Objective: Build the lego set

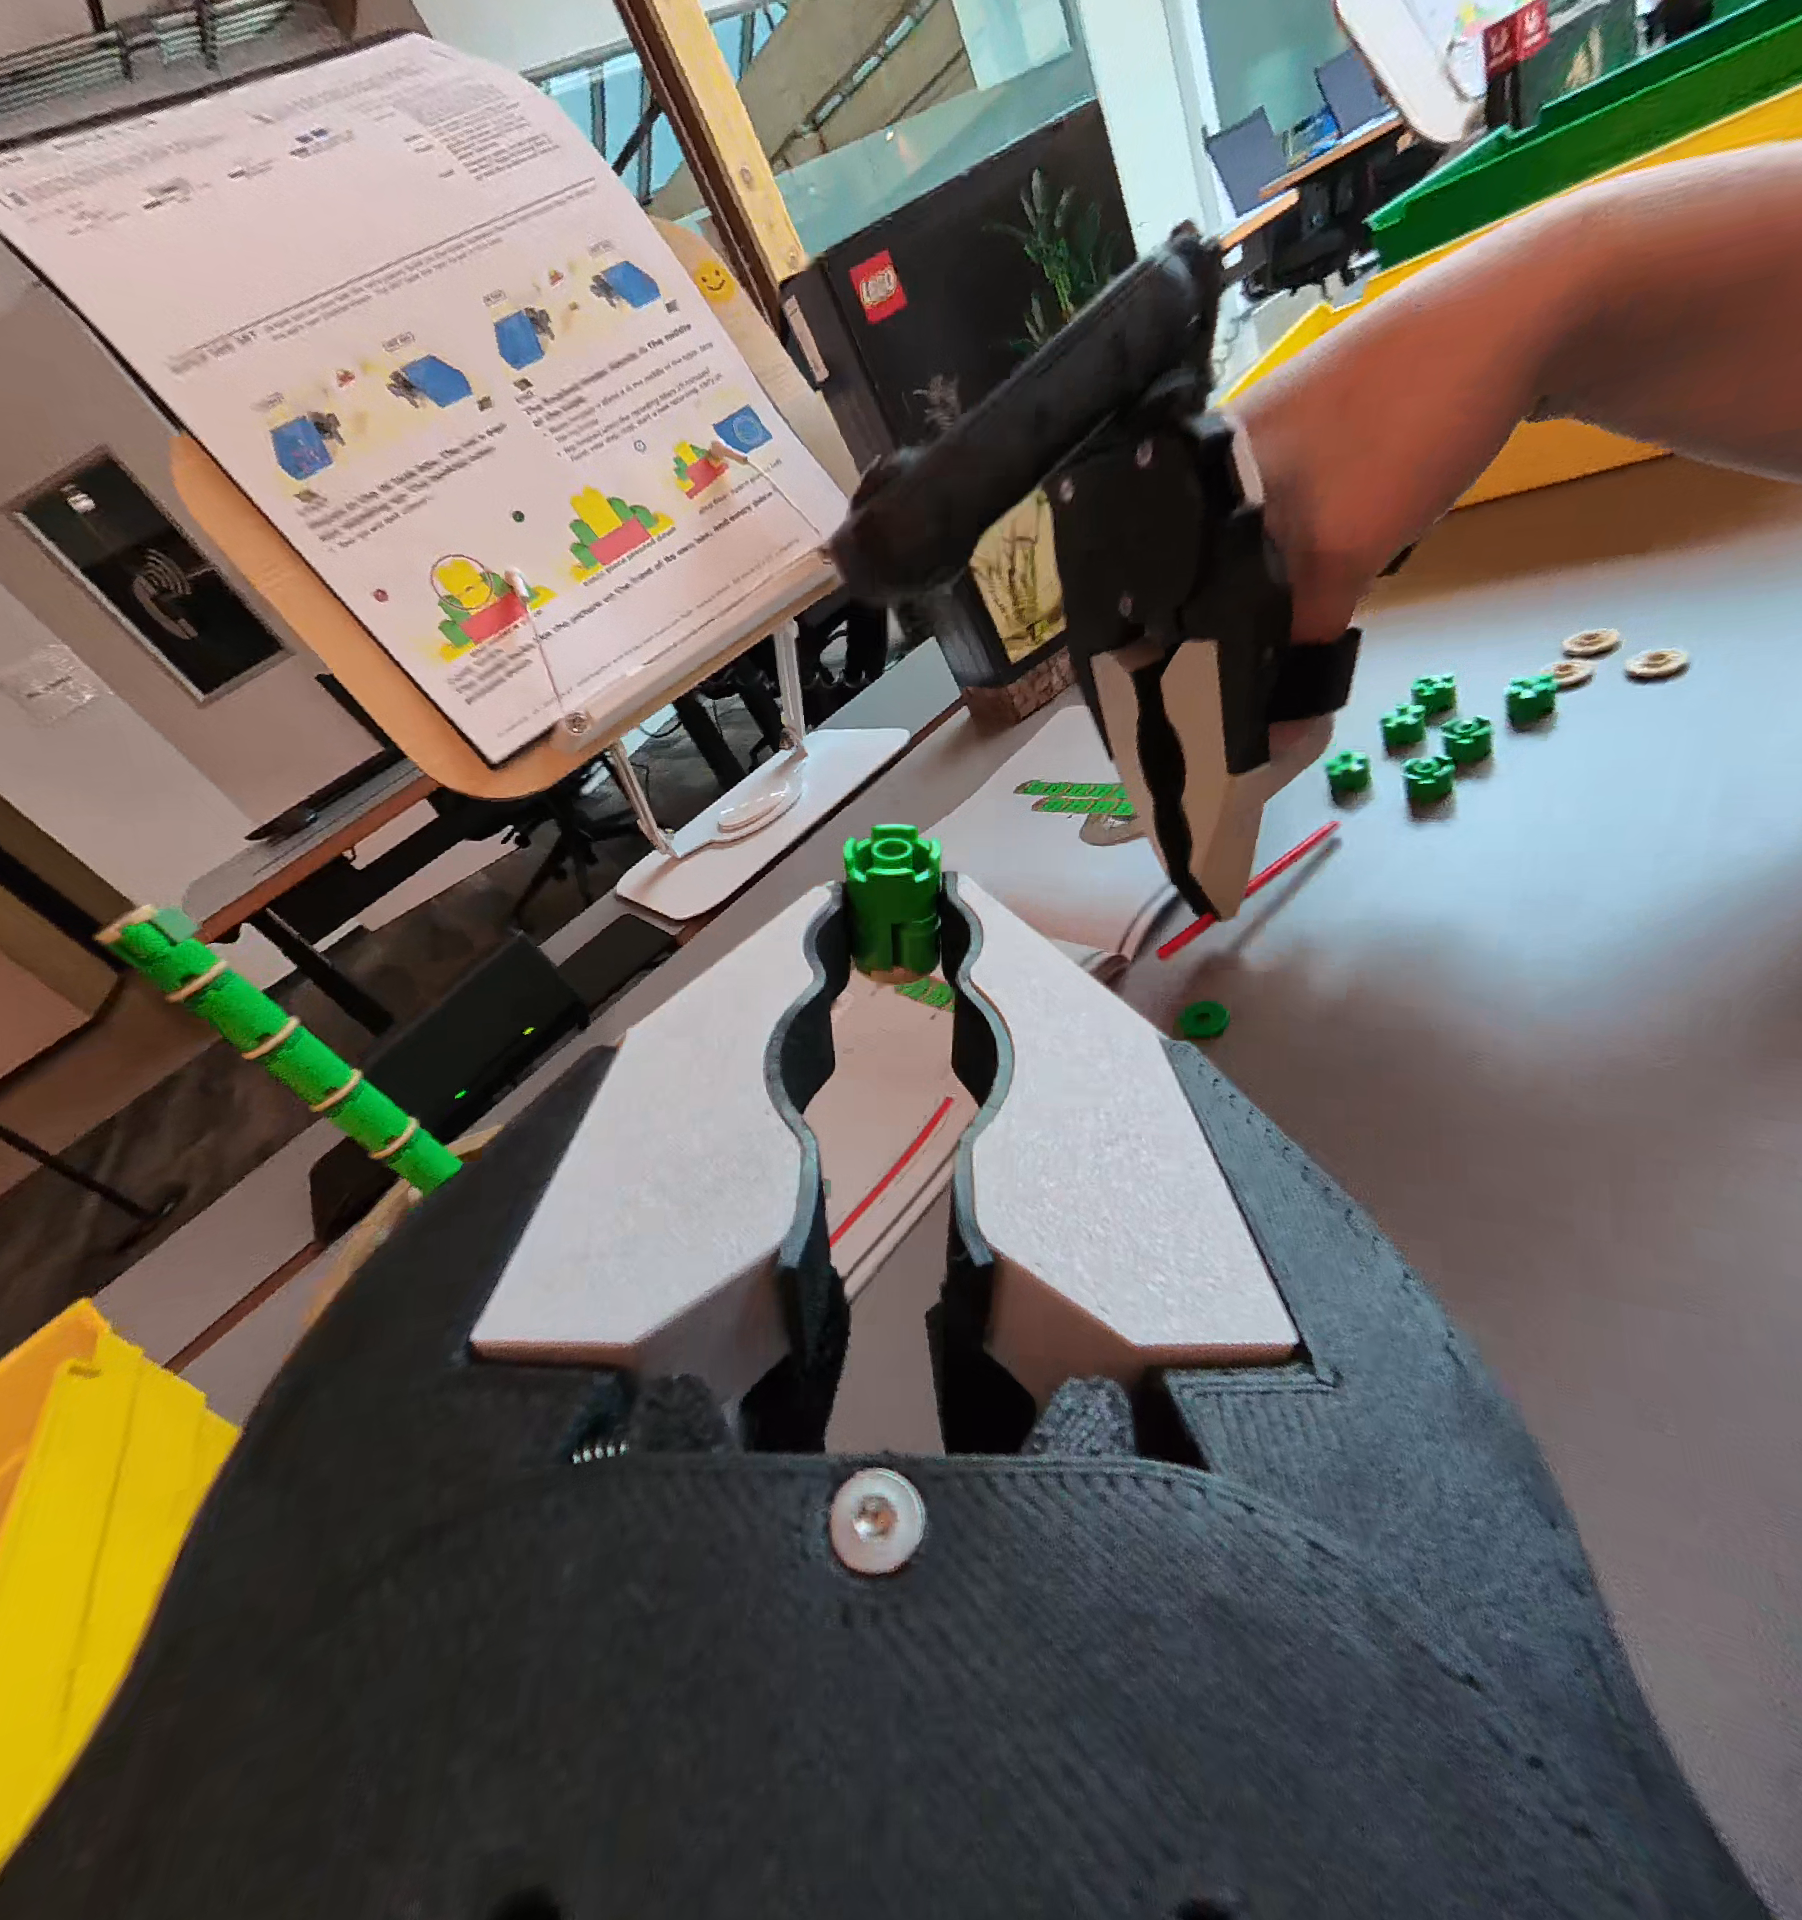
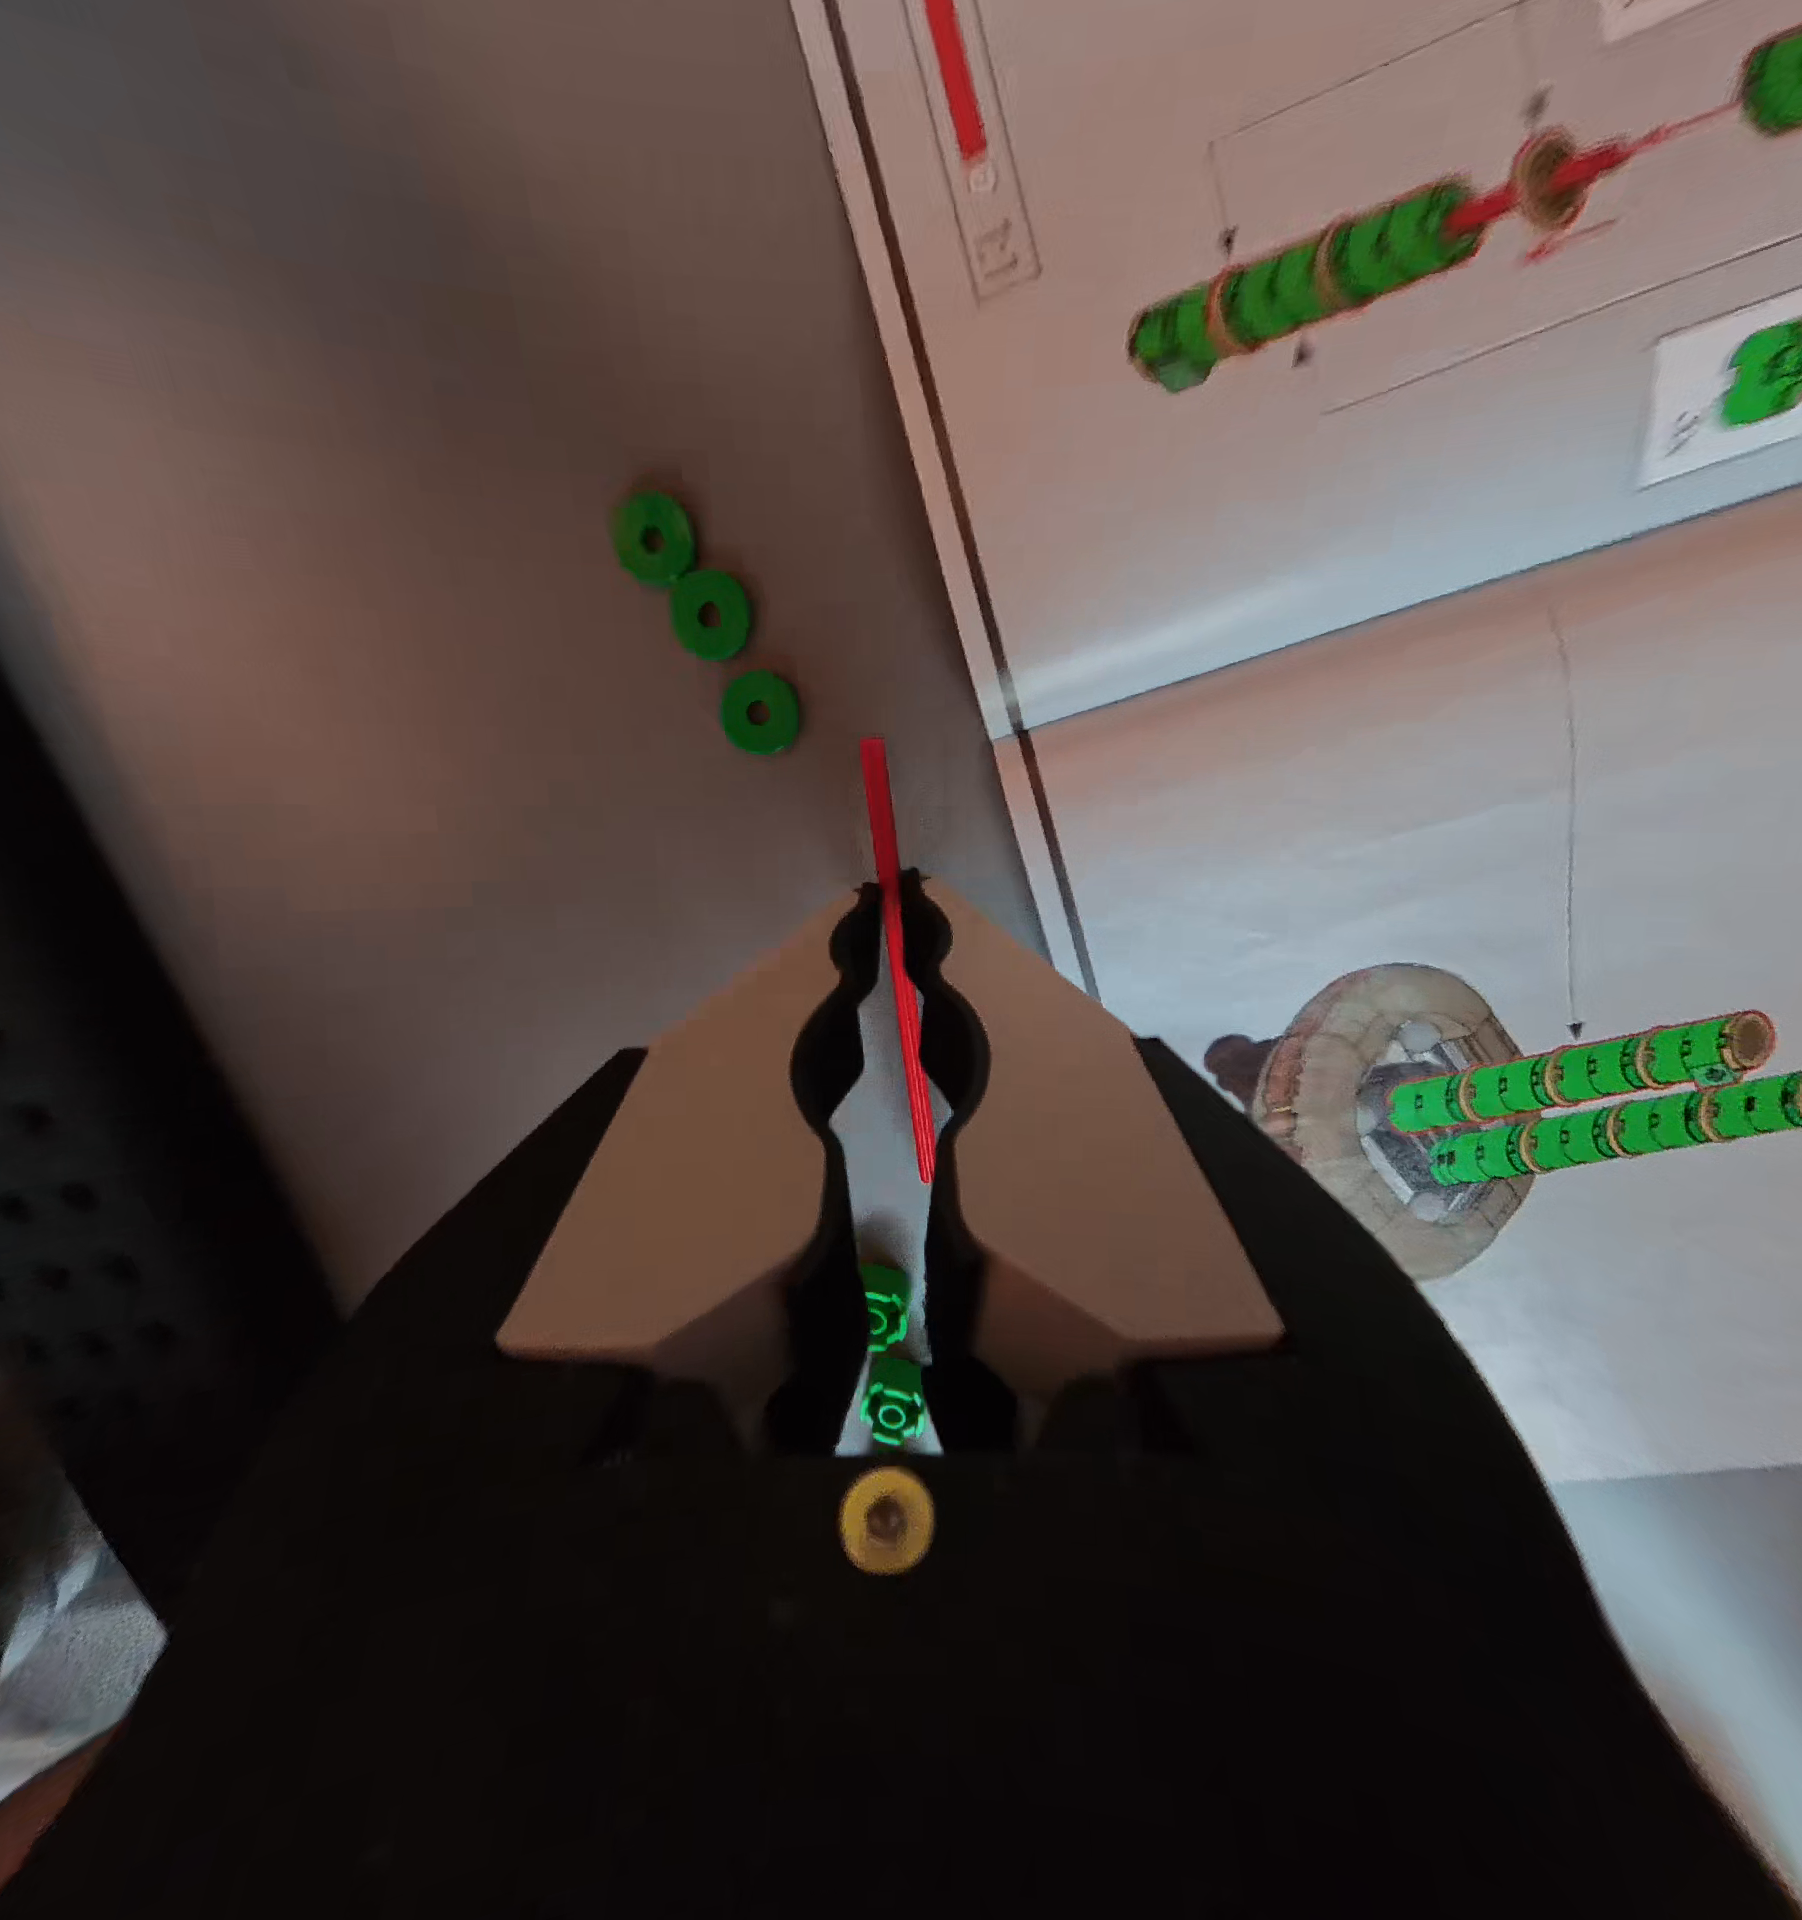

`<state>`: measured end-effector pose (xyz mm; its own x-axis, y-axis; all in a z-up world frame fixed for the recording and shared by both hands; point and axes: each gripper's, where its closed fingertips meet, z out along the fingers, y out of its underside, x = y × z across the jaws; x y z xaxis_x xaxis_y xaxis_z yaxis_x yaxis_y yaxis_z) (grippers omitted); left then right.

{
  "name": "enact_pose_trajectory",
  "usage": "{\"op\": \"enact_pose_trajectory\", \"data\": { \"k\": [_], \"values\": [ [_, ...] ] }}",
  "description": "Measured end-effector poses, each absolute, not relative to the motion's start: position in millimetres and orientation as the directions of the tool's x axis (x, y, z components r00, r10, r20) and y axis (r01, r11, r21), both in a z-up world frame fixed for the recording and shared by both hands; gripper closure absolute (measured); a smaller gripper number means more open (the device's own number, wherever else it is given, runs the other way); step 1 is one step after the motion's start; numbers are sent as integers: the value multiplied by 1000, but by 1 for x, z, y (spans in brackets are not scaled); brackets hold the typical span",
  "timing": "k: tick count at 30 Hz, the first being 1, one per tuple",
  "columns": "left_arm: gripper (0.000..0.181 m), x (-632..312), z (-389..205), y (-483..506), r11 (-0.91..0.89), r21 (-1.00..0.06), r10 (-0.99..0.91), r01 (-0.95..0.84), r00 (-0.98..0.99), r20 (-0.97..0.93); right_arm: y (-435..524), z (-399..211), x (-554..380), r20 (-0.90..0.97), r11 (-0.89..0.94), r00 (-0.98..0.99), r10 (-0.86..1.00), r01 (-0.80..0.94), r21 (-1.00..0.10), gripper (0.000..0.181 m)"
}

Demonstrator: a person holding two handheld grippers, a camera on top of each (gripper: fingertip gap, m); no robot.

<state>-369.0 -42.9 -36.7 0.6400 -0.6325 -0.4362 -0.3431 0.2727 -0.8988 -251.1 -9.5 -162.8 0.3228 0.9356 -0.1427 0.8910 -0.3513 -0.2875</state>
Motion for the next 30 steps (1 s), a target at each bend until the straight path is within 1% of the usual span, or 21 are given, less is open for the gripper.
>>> {"op": "enact_pose_trajectory", "data": {
  "k": [2,4,5,6,7,8,10,13,16,19,22,24,27,30],
  "values": [
    [166,-373,-26,-40,277,-909,-640,-311,646,-416,-2,-130,-265,-198,-376,319,927,798,-471,178],
    [166,-368,-18,-35,235,-938,-716,-256,607,-345,8,-82,-282,-252,-378,284,925,618,-690,179],
    [166,-364,-17,-30,202,-949,-746,-241,589,-309,6,-55,-289,-275,-343,206,939,506,-792,179],
    [166,-357,-18,-25,164,-958,-781,-236,562,-272,4,-29,-292,-272,-303,132,953,382,-873,179],
    [166,-348,-19,-21,129,-966,-810,-225,539,-234,3,-6,-292,-258,-270,78,963,261,-927,179],
    [166,-336,-18,-19,106,-974,-837,-199,511,-196,2,15,-289,-257,-259,34,966,144,-955,179],
    [166,-312,-19,-23,62,-989,-893,-132,435,-114,2,49,-280,-310,-312,-44,950,-49,-949,180],
    [166,-291,-35,-33,-57,-997,-930,-60,365,31,5,82,-276,-406,-440,-177,896,-245,-864,180],
    [166,-291,-50,-44,-113,-990,-937,-79,341,80,-5,83,-292,-475,-553,-313,823,-246,-796,180],
    [166,-297,-49,-51,-145,-988,-939,-57,324,119,-10,70,-310,-501,-593,-359,787,-218,-775,180],
    [167,-299,-40,-53,-160,-987,-942,-32,303,143,-16,62,-322,-457,-557,-371,808,-231,-797,180],
    [167,-301,-43,-51,-131,-989,-938,-62,332,104,-22,61,-324,-423,-520,-365,830,-230,-822,179],
    [166,-302,-45,-50,-109,-991,-934,-83,349,74,-30,58,-325,-335,-412,-315,888,-219,-885,180],
    [166,-303,-52,-44,-112,-986,-923,-121,381,58,-30,56,-324,-276,-327,-233,932,-215,-920,179]
  ]
}}
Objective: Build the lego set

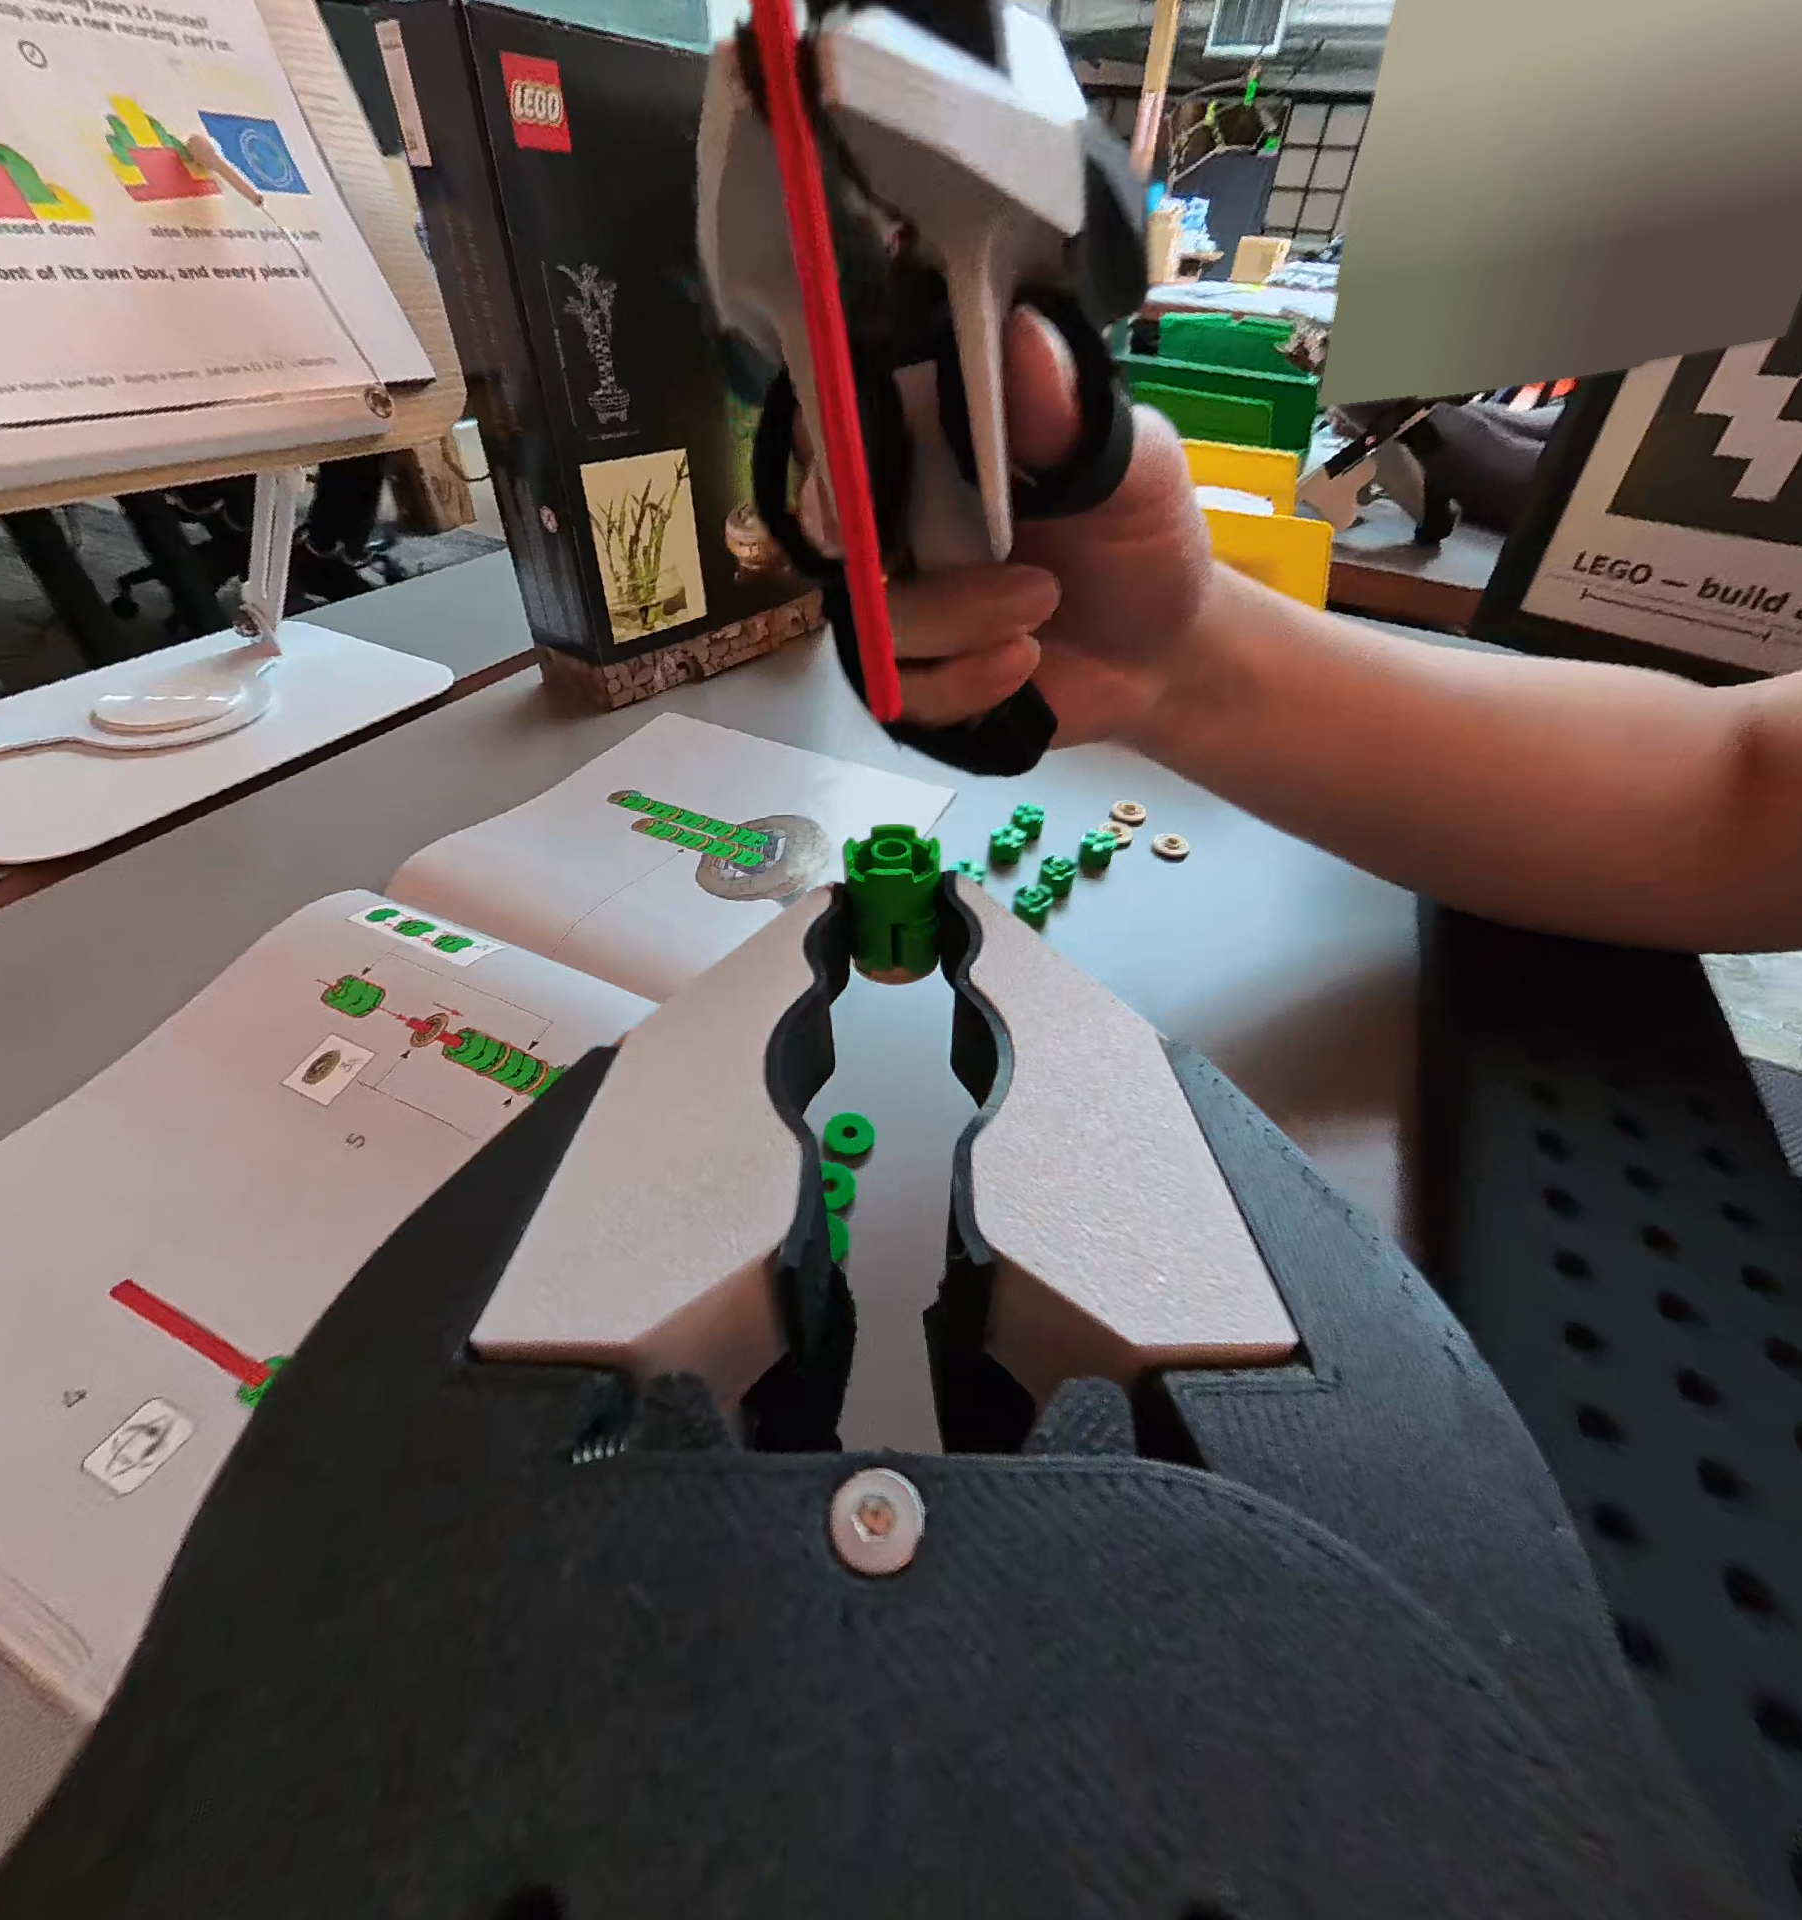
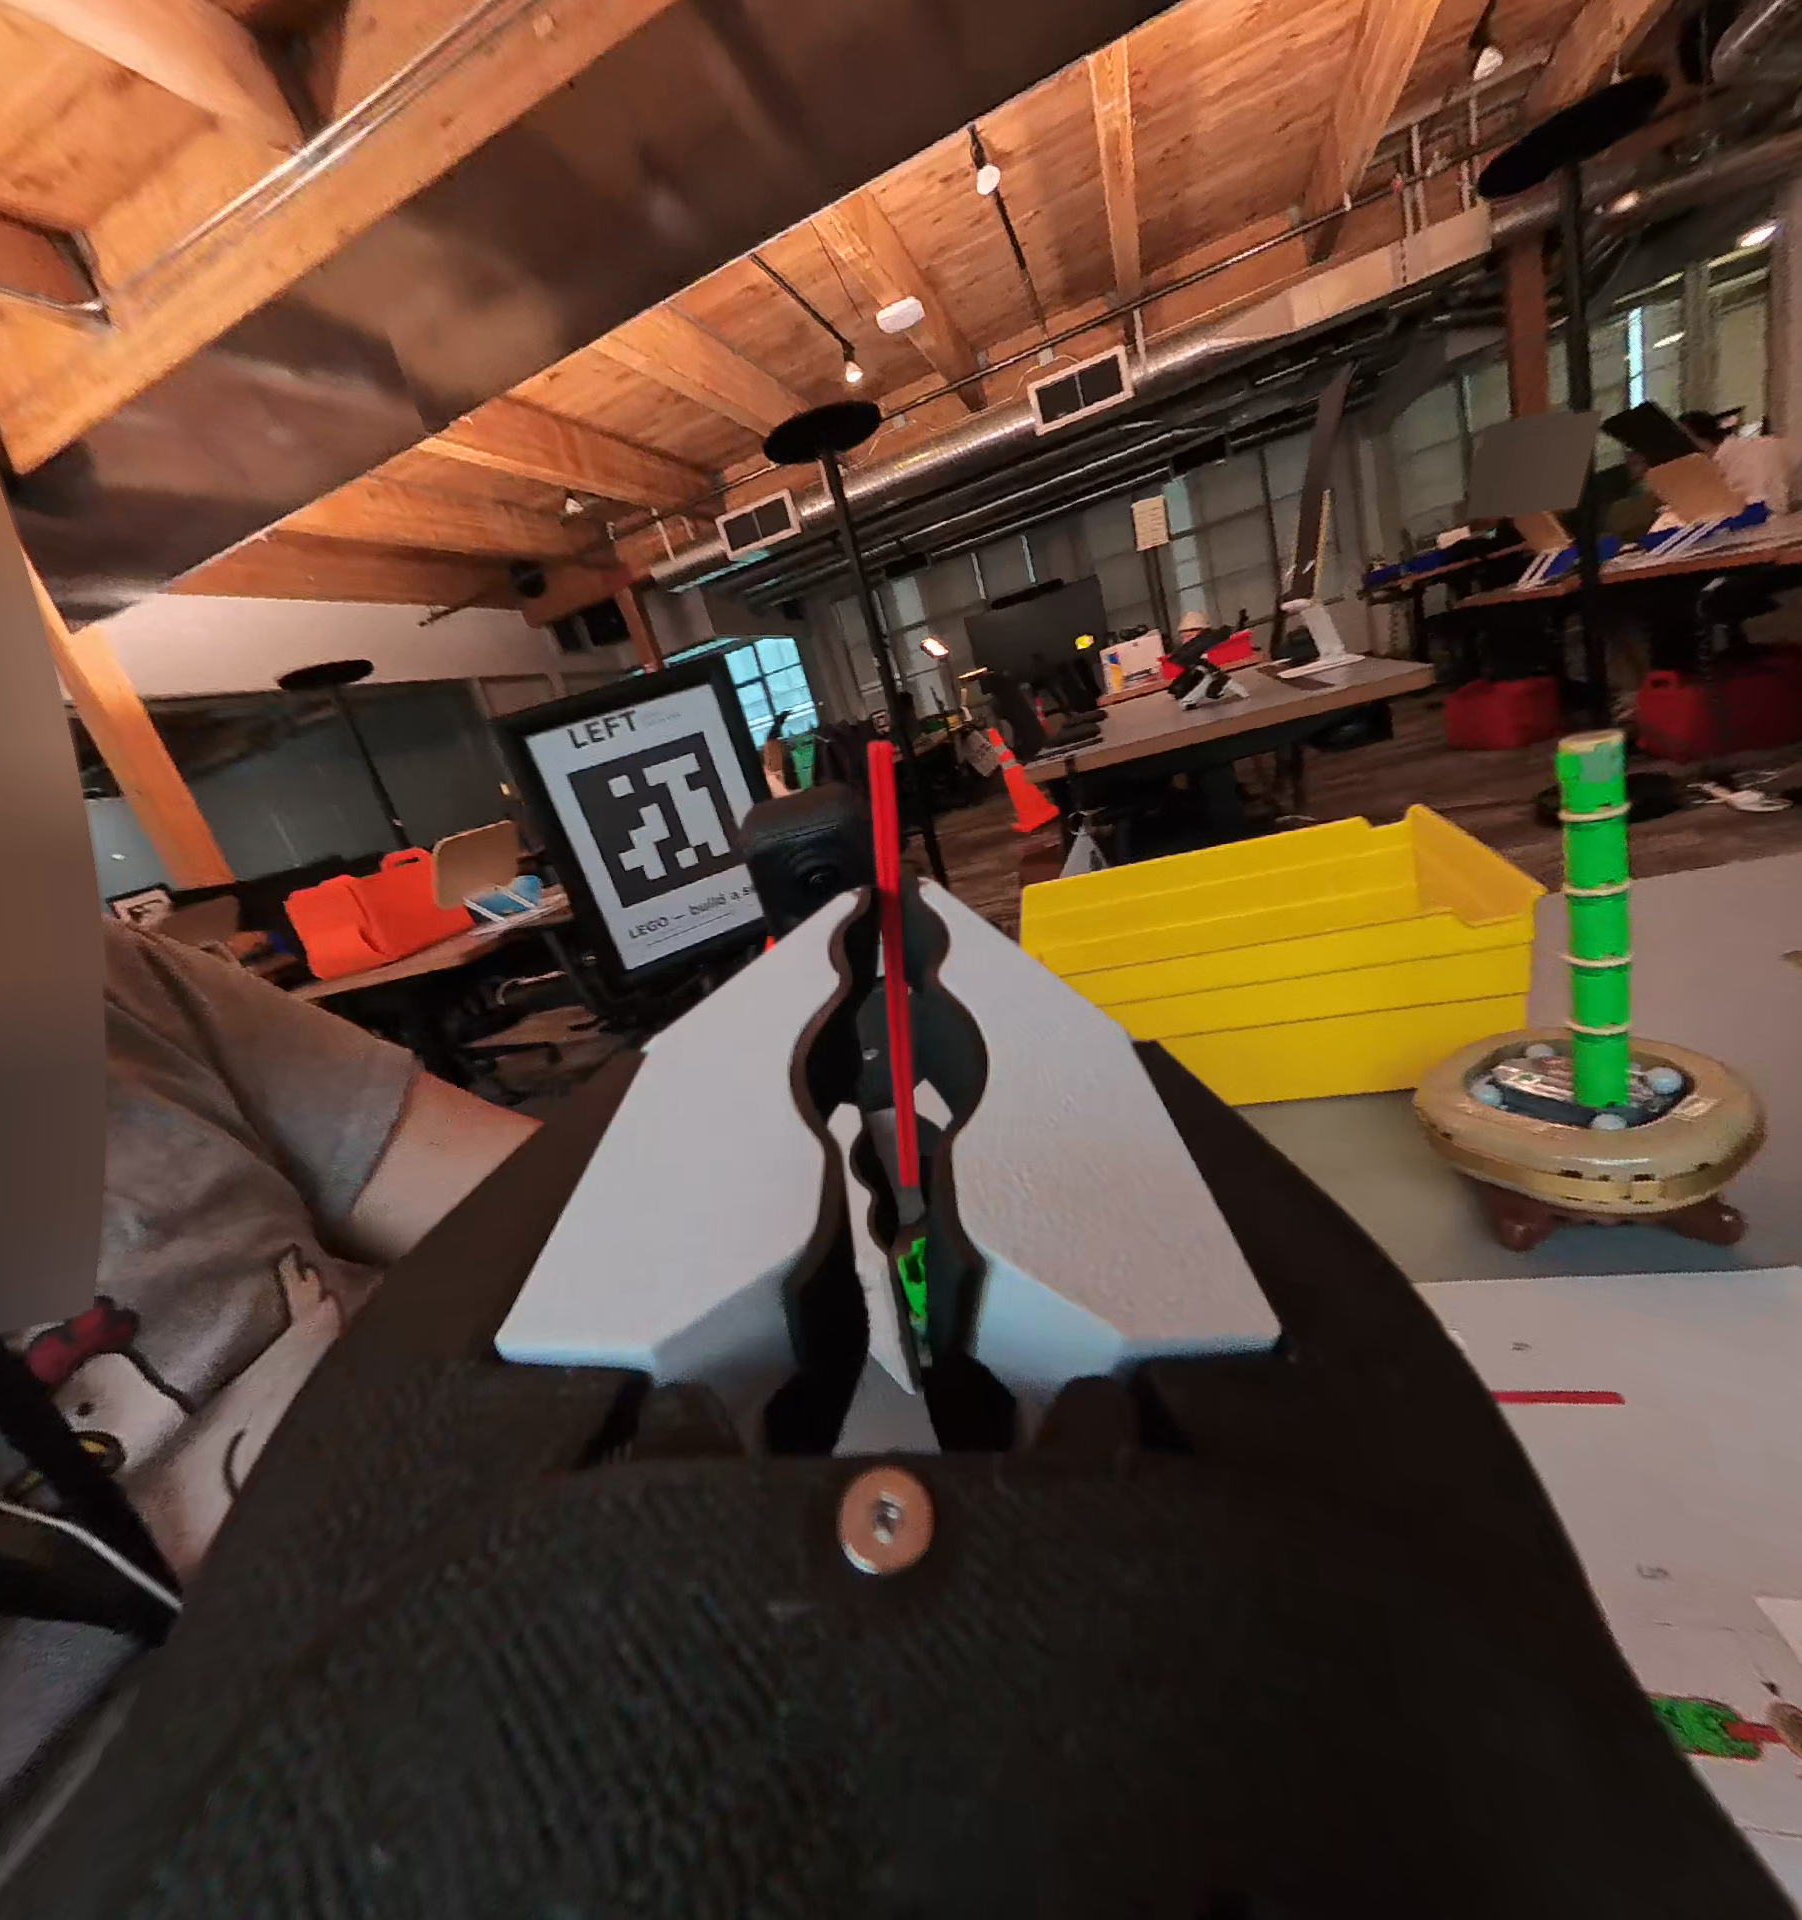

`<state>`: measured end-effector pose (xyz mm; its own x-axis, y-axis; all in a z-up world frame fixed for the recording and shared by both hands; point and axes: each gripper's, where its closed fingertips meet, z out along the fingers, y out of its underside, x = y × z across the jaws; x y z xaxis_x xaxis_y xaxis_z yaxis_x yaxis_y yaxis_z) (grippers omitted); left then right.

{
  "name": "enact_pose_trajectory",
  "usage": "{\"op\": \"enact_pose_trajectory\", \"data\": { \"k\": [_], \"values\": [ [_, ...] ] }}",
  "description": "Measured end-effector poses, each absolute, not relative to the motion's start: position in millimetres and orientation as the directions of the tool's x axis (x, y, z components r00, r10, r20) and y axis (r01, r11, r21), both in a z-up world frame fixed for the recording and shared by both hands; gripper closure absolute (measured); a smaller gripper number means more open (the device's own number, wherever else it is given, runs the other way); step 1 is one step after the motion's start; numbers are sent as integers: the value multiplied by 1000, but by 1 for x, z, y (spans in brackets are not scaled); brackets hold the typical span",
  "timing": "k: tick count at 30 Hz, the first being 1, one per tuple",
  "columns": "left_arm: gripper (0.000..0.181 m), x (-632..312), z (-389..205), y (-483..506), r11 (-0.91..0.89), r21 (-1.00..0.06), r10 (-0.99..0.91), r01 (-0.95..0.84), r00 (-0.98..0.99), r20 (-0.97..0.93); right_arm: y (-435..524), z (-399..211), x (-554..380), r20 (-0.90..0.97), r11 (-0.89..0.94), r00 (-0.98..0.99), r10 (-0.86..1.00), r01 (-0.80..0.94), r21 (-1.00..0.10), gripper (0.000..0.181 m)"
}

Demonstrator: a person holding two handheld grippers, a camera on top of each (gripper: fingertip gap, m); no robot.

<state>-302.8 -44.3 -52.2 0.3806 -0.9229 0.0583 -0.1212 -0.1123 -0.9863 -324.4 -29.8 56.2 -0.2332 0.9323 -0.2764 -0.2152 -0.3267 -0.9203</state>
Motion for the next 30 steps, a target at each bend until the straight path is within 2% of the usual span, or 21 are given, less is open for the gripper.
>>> {"op": "enact_pose_trajectory", "data": {
  "k": [7,12,21,24,30],
  "values": [
    [166,-313,-61,-28,-67,-983,-880,-172,475,-24,-25,49,-329,-224,-241,-102,969,-211,-947,180],
    [166,-312,-59,-35,-70,-989,-919,-133,394,12,-42,49,-333,-167,-220,-249,954,-201,-955,180],
    [167,-294,-54,-78,-110,-989,-990,-103,96,100,-72,41,-320,-169,-270,-490,855,-142,-952,179],
    [167,-291,-45,-95,-133,-989,-991,-71,-13,135,-86,43,-312,-194,-328,-605,772,-118,-937,179],
    [167,-290,-52,-112,-97,-987,-992,-129,-73,107,-101,50,-309,-159,-340,-675,720,-143,-930,179]
  ]
}}
